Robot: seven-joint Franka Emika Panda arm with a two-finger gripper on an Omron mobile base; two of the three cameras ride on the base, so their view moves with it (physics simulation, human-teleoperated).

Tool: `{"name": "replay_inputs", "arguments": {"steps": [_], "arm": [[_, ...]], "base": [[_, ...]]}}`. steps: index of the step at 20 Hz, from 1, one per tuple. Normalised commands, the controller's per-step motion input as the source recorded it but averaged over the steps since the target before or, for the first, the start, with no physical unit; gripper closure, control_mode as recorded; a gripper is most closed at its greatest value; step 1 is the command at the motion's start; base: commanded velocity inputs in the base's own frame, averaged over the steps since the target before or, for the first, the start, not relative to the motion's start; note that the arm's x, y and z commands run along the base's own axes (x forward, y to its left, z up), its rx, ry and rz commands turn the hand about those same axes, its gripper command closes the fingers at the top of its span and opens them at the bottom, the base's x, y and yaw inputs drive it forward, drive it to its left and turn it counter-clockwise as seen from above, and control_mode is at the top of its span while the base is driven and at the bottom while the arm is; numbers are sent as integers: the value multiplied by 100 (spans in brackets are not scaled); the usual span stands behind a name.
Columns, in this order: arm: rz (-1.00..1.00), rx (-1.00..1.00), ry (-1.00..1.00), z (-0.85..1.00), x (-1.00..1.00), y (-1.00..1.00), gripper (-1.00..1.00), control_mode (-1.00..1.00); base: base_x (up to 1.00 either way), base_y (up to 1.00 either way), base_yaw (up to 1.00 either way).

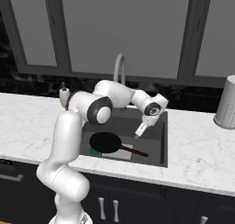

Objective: Pick the pan and sponge and place them into the sink. Then turn on the water.

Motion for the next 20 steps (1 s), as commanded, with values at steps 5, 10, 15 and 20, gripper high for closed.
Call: {"name": "replay_inputs", "arguments": {"steps": [5, 10, 15, 20], "arm": [[-22, 10, 0, 81, -39, -7, -100, -100], [-33, 0, 0, 37, -22, -2, -100, -100], [-44, 5, 5, 32, -2, 0, -100, -100], [-49, 7, 17, 25, 0, 0, -100, -100]], "base": [[0, 0, 0], [0, 0, 0], [0, 0, 0], [0, 0, 0]]}}
